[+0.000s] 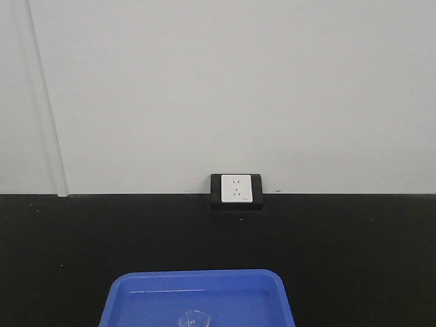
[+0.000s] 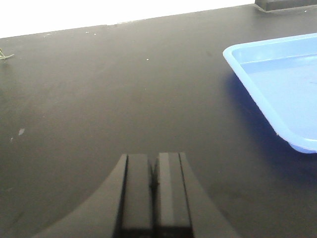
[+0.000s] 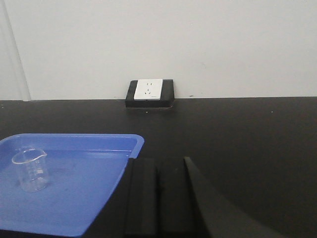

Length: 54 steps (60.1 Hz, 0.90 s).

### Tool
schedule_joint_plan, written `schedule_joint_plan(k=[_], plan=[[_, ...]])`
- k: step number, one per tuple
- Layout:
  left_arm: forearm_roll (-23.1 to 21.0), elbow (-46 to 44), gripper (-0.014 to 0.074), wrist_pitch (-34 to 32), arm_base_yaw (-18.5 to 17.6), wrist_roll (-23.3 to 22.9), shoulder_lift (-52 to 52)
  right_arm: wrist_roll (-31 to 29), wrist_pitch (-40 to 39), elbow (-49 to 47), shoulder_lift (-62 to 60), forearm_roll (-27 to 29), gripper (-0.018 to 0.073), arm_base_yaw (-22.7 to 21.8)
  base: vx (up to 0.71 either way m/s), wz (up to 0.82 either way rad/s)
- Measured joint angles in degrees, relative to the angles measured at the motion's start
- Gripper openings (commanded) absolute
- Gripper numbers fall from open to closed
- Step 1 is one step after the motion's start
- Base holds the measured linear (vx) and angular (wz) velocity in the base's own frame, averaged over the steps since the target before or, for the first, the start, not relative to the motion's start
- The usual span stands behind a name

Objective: Move beaker to silver tray on left bench

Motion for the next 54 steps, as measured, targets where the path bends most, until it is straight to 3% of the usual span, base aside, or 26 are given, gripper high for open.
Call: schedule_joint_plan(k=[22,31,54], plan=[[0.0,0.0,0.0001,0.0,0.0,0.0,0.0,-0.1,-1.4,-0.5,0.0,-0.1,-0.0011,0.0,0.0,0.0],[0.0,0.0,0.0001,0.0,0.0,0.0,0.0,-0.6,-1.7,-7.9,1.8,-1.8,-0.0011,0.0,0.0,0.0],[0.0,0.0,0.0001,0.0,0.0,0.0,0.0,-4.7,-9.8,-32.1,35.8,-7.4,-0.0011,0.0,0.0,0.0]])
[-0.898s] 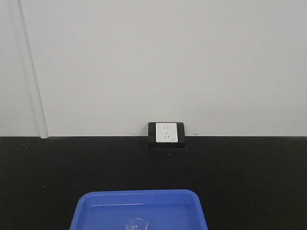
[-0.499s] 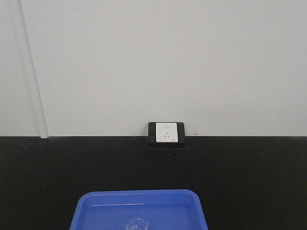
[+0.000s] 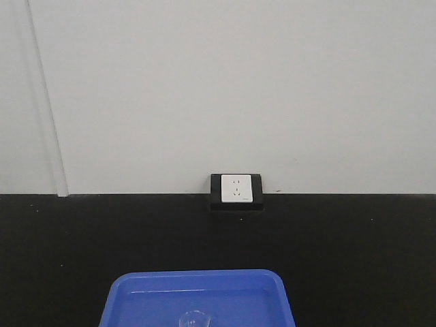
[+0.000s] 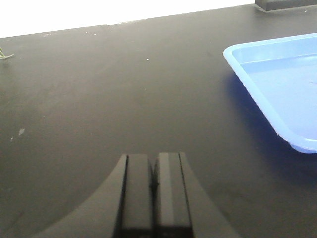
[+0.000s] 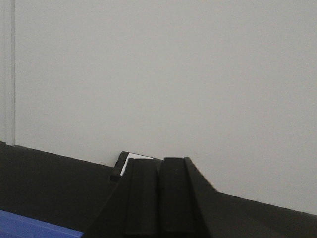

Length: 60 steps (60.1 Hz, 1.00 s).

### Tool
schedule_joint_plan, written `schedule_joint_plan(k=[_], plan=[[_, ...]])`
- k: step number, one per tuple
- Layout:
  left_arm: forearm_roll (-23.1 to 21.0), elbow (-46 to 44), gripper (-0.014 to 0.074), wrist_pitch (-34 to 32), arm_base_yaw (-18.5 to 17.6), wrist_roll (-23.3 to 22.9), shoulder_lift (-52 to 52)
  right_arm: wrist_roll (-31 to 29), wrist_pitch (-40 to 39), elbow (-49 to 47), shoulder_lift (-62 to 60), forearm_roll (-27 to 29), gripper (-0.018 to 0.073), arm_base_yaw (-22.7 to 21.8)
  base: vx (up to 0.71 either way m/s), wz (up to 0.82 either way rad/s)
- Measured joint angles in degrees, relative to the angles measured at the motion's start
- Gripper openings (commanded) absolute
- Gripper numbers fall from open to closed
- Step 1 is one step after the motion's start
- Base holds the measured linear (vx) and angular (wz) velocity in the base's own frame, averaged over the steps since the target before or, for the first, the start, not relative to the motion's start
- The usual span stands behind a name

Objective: Move beaker to silver tray on left bench

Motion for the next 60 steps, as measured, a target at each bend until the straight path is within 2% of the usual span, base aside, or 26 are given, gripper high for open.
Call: schedule_joint_plan(k=[16,25,33,46,50,52,60], plan=[[0.0,0.0,0.0001,0.0,0.0,0.0,0.0,0.2,-6.0,-2.0,15.5,-0.1,-0.0001,0.0,0.0,0.0],[0.0,0.0,0.0001,0.0,0.0,0.0,0.0,0.3,-6.4,-2.0,18.5,-0.1,0.0057,0.0,0.0,0.0],[0.0,0.0,0.0001,0.0,0.0,0.0,0.0,2.9,-6.7,-2.1,18.7,-0.2,0.0194,0.0,0.0,0.0],[0.0,0.0,0.0001,0.0,0.0,0.0,0.0,6.1,-6.8,-2.1,18.7,-0.2,0.0606,0.0,0.0,0.0],[0.0,0.0,0.0001,0.0,0.0,0.0,0.0,6.2,-6.9,-2.1,18.7,-0.2,0.0697,0.0,0.0,0.0],[0.0,0.0,0.0001,0.0,0.0,0.0,0.0,6.2,-7.1,-2.1,18.7,-0.2,0.0728,0.0,0.0,0.0],[0.0,0.0,0.0001,0.0,0.0,0.0,0.0,7.8,-9.1,-2.1,18.8,-0.2,0.0723,0.0,0.0,0.0]])
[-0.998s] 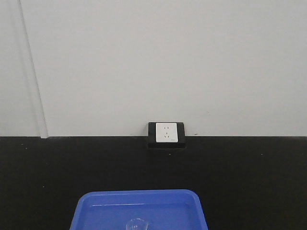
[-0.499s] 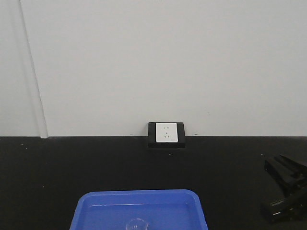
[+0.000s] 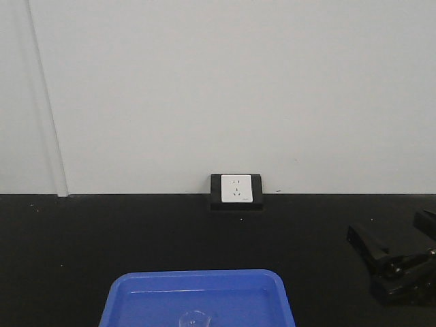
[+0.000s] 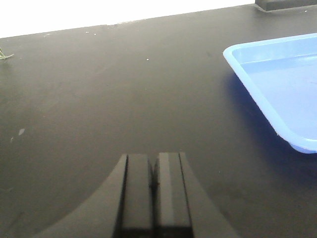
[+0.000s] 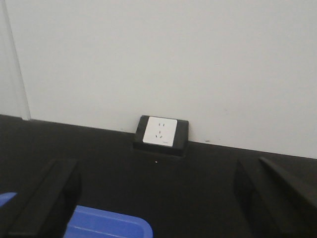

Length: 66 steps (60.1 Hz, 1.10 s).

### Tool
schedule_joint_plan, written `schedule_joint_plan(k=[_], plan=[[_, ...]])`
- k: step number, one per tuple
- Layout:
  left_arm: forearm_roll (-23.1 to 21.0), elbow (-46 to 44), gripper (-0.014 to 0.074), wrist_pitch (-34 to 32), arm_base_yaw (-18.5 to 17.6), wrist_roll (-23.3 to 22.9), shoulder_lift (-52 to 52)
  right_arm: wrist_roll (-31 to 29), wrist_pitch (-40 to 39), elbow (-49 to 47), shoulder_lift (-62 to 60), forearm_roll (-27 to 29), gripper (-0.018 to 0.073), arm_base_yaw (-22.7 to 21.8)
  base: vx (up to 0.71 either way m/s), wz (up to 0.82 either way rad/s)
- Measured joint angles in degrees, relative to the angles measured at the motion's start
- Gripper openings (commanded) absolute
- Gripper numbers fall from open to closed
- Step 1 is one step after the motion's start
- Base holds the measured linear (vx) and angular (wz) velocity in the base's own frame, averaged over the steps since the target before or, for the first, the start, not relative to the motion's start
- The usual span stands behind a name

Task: Move beaker to silver tray on left bench
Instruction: 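Move the right gripper down over the glass beaker in the blue tray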

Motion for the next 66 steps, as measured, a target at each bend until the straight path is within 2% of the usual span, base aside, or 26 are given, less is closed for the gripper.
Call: schedule_joint_plan(k=[7,11,21,27,38,54,66], plan=[[0.0,0.0,0.0001,0.0,0.0,0.0,0.0,7.2,-3.1,-0.1,1.8,-0.6,0.0708,2.0,0.0,0.0],[0.0,0.0,0.0001,0.0,0.0,0.0,0.0,10.4,-5.3,-0.1,5.2,-3.7,0.0694,5.2,0.0,0.0],[0.0,0.0,0.0001,0.0,0.0,0.0,0.0,11.7,-8.7,-0.2,18.3,-13.4,0.064,12.5,0.0,0.0],[0.0,0.0,0.0001,0.0,0.0,0.0,0.0,11.7,-12.0,-0.2,26.9,-15.2,0.0603,14.0,0.0,0.0],[0.0,0.0,0.0001,0.0,0.0,0.0,0.0,11.4,-21.1,-0.2,40.2,-15.4,0.0557,14.2,0.0,0.0],[0.0,0.0,0.0001,0.0,0.0,0.0,0.0,4.8,-43.2,-0.7,55.7,-13.7,0.0548,14.2,0.0,0.0],[0.0,0.0,0.0001,0.0,0.0,0.0,0.0,3.8,-47.7,-1.8,62.1,-8.7,0.0548,14.2,0.0,0.0]])
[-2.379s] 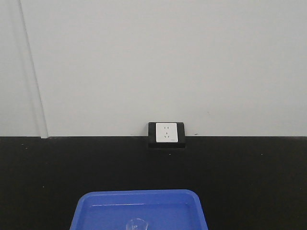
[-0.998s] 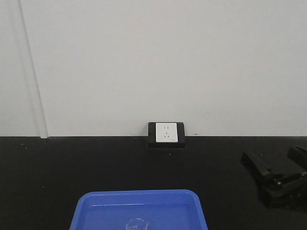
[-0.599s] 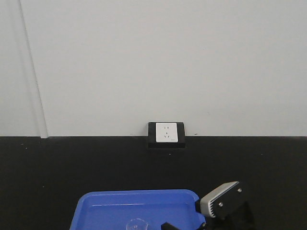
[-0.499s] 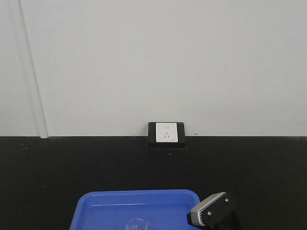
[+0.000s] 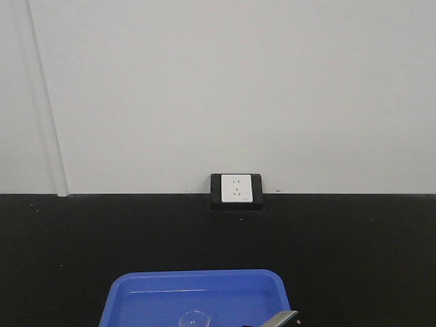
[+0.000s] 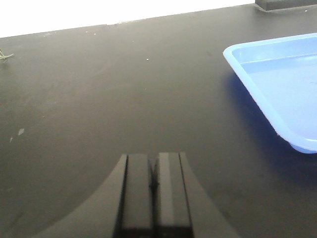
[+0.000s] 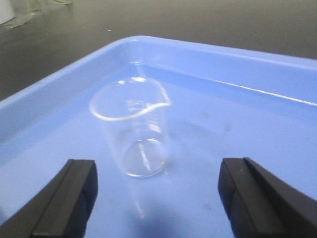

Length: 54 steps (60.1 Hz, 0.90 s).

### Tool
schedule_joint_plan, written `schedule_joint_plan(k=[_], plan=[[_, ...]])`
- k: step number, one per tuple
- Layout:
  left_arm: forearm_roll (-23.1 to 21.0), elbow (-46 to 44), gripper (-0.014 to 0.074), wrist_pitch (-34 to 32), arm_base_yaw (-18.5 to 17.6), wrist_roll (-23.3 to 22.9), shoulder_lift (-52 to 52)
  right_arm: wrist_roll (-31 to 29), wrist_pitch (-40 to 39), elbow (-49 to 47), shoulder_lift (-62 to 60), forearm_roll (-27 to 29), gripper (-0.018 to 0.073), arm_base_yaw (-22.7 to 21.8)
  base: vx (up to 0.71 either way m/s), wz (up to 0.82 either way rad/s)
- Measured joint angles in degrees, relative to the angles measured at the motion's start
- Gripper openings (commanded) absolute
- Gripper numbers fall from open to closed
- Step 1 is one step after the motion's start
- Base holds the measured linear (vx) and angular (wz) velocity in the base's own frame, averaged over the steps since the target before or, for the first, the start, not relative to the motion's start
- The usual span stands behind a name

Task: Move beaker to silver tray on left bench
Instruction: 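Move the right gripper down over the glass beaker in the blue tray, then close the right gripper on the beaker and lift it out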

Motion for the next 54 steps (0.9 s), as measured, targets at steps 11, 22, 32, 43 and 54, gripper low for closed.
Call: schedule_joint_plan(k=[11,22,32,43,54], plan=[[0.0,0.0,0.0001,0.0,0.0,0.0,0.0,-0.1,-0.6,-3.9,2.7,-1.2,0.0548,0.0,0.0,0.0],[0.0,0.0,0.0001,0.0,0.0,0.0,0.0,1.1,-0.7,-8.7,5.2,-5.8,0.0548,0.1,0.0,0.0],[0.0,0.0,0.0001,0.0,0.0,0.0,0.0,2.9,-0.6,-13.6,8.9,-7.4,0.0548,0.8,0.0,0.0],[0.0,0.0,0.0001,0.0,0.0,0.0,0.0,3.6,0.2,-18.9,13.1,-7.8,0.0531,1.9,0.0,0.0],[0.0,0.0,0.0001,0.0,0.0,0.0,0.0,4.7,0.5,-21.7,15.0,-7.4,0.0249,2.8,0.0,0.0]])
